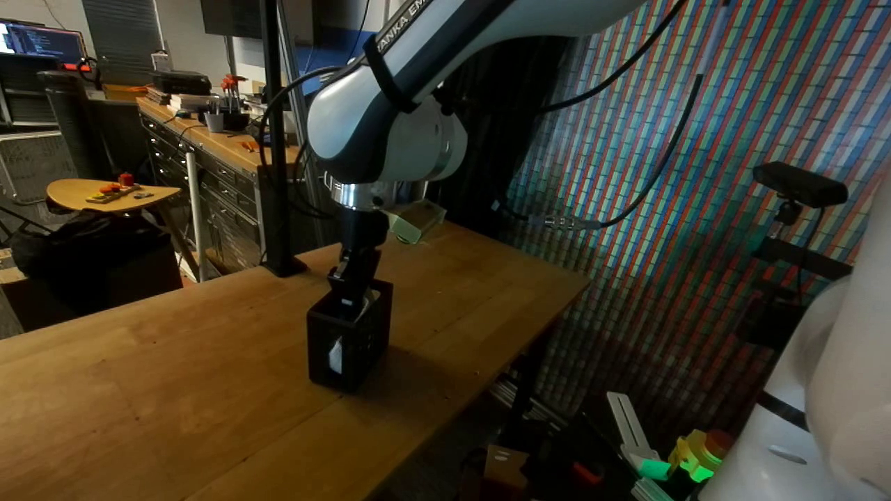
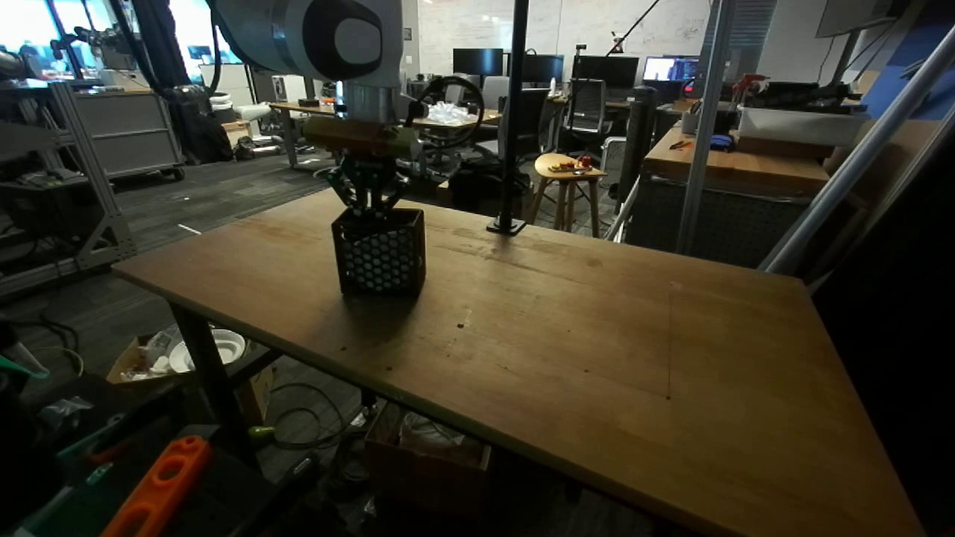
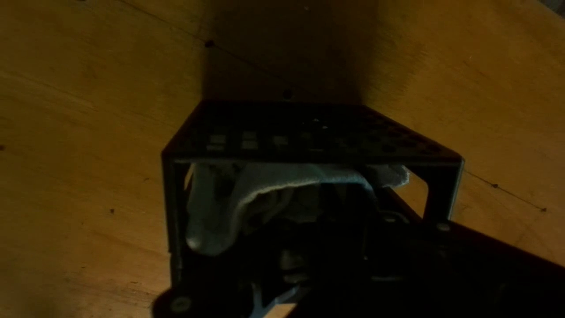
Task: Stuff the towel into the box
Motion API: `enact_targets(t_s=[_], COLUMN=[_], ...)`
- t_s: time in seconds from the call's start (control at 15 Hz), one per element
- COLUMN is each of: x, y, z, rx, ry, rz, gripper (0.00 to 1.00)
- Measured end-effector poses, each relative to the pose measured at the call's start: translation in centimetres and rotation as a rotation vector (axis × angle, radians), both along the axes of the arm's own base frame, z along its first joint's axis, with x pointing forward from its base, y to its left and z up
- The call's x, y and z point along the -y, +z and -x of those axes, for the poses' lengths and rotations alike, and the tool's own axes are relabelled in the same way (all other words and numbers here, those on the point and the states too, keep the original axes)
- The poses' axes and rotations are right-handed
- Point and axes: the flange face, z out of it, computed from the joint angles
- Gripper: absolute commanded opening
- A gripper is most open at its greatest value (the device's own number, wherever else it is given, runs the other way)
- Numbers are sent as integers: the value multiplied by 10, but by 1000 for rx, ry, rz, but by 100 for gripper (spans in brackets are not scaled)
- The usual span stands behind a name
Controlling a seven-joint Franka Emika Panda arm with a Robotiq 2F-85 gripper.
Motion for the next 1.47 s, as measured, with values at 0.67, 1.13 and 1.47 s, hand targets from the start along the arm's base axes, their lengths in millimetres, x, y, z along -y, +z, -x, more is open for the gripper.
enact_targets(t_s=[0.67, 1.13, 1.47], x=[3, 11, 16], y=[-27, -47, -56], z=[-1, -22, -33], rx=[-44, -57, -51], ry=[47, 62, 52], rz=[38, 27, 2], gripper=[13, 13, 13])
